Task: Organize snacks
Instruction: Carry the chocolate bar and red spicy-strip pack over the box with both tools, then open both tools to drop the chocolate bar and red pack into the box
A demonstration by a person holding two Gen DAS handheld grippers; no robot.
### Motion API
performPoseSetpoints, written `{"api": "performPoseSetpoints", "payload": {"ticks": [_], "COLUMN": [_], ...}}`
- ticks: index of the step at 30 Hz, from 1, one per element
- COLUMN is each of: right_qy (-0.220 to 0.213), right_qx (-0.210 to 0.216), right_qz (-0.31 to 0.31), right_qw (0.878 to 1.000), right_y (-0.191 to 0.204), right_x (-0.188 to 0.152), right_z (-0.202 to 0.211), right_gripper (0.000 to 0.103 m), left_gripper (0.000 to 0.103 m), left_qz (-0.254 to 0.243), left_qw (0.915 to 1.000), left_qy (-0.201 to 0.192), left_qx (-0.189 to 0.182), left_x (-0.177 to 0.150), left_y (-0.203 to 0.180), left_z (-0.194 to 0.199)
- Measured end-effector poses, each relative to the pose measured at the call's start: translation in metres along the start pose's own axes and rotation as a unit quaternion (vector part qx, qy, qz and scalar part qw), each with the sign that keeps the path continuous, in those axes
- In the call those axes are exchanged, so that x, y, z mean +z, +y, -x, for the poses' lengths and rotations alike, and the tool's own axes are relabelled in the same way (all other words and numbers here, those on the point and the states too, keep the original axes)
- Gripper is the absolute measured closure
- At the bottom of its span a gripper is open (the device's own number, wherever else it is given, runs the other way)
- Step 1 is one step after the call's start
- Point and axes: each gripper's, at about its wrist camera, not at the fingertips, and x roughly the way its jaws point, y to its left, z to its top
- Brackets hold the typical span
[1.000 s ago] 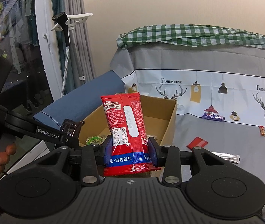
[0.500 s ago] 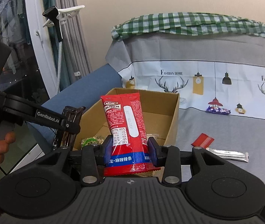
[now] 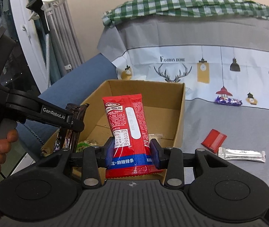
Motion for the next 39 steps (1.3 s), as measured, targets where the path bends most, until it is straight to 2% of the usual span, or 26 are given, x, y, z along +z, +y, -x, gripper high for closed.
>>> {"api": "performPoseSetpoints", "payload": {"ticks": [13,21,23,24,25,26,27,28,31,35,39], "right_qy": [0.037,0.056,0.061,0.064,0.065,0.064,0.066,0.065,0.053,0.082,0.101], "right_qx": [0.001,-0.006,-0.004,0.0,0.002,0.002,0.0,-0.004,0.0,0.006,0.009], "right_qz": [-0.008,-0.007,-0.005,-0.003,-0.003,-0.002,0.0,0.001,0.013,0.012,0.001], "right_qw": [0.999,0.998,0.998,0.998,0.998,0.998,0.998,0.998,0.998,0.997,0.995], "right_y": [-0.008,-0.014,-0.015,-0.015,-0.015,-0.015,-0.014,-0.013,-0.01,-0.004,0.002], "right_x": [0.007,0.007,0.007,0.008,0.009,0.011,0.013,0.014,0.015,0.009,-0.002], "right_z": [-0.067,-0.096,-0.102,-0.105,-0.107,-0.109,-0.11,-0.109,-0.098,-0.079,-0.049], "right_gripper": [0.062,0.062,0.06,0.058,0.054,0.046,0.025,0.016,0.012,0.008,0.006], "left_gripper": [0.06,0.06,0.052,0.023,0.0,0.001,0.0,0.0,0.0,0.0,0.0], "left_qz": [-0.016,-0.025,-0.023,-0.024,-0.022,-0.018,-0.015,-0.02,-0.034,-0.04,-0.02], "left_qw": [0.9993,0.9985,0.9987,0.9987,0.9986,0.9986,0.9983,0.9982,0.9978,0.997,0.9967], "left_qy": [0.032,0.042,0.037,0.032,0.023,0.008,-0.004,-0.006,0.007,0.01,0.019], "left_qx": [0.004,0.023,0.027,0.032,0.041,0.049,0.055,0.056,0.057,0.066,0.076], "left_x": [0.025,0.033,0.035,0.036,0.037,0.037,0.036,0.036,0.029,0.002,-0.032], "left_y": [-0.004,-0.003,-0.002,-0.001,0.0,0.001,0.002,0.002,0.002,0.001,0.002], "left_z": [-0.063,-0.093,-0.098,-0.099,-0.098,-0.095,-0.091,-0.088,-0.078,-0.051,-0.02]}}
